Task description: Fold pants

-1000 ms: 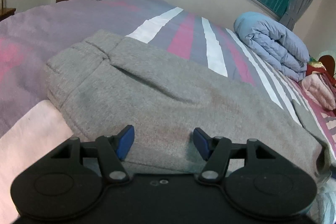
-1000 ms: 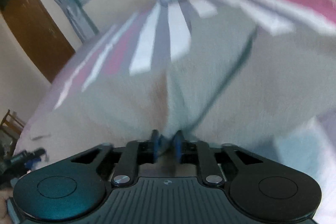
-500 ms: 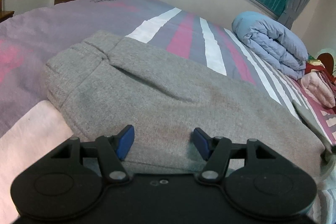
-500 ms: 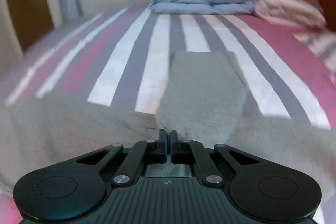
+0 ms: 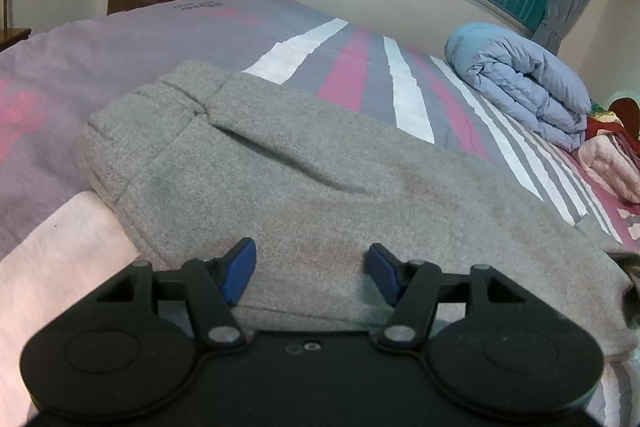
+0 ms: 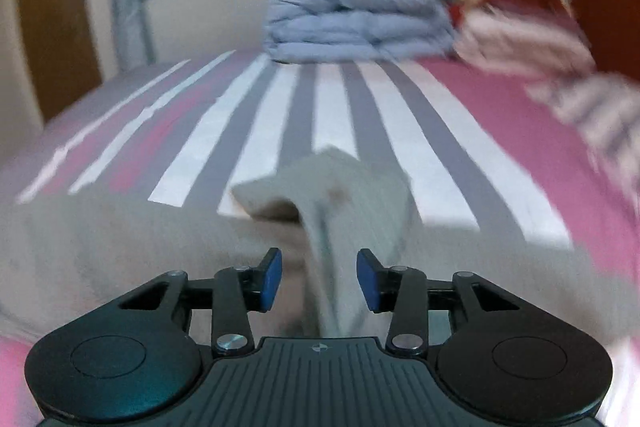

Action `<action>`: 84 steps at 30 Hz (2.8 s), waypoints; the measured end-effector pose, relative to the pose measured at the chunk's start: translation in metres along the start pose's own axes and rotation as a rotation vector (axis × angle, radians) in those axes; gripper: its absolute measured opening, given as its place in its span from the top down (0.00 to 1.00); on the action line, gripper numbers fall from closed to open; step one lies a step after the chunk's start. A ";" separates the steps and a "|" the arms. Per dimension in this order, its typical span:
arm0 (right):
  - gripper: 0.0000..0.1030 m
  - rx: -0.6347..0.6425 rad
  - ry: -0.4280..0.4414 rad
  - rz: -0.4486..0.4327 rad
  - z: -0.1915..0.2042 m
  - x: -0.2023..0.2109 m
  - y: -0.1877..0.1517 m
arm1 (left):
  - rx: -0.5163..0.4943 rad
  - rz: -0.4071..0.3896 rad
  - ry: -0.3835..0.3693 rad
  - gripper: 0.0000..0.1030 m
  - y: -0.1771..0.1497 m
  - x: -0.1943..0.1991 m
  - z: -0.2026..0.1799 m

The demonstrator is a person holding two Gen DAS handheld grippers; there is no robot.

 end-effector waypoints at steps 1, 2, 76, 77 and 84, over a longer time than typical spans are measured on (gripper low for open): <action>0.60 0.058 -0.007 0.003 0.007 -0.009 0.006 | -0.005 -0.001 0.000 0.48 0.000 0.000 0.000; 0.60 0.123 -0.024 0.017 0.013 -0.023 0.010 | -0.009 -0.002 0.000 0.48 -0.001 0.000 0.000; 0.87 -0.547 0.044 -0.250 -0.284 0.053 -0.062 | -0.119 -0.011 0.071 0.47 -0.007 -0.002 -0.012; 0.87 -0.623 0.038 -0.174 -0.295 0.033 -0.084 | -0.122 -0.009 0.071 0.47 -0.007 -0.003 -0.012; 0.87 -0.826 0.041 -0.113 -0.310 0.004 -0.130 | -0.128 -0.011 0.063 0.47 -0.006 -0.003 -0.011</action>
Point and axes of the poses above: each gripper's, at about its wrist camera, not at the fingertips, and x roughly against the way its jaws point, z to its left, y to its top, the point moved 4 cm from there along -x, roughly the way its jaws point, and after that the axes turned 2 degrees about -x, right-handed, at the moved point
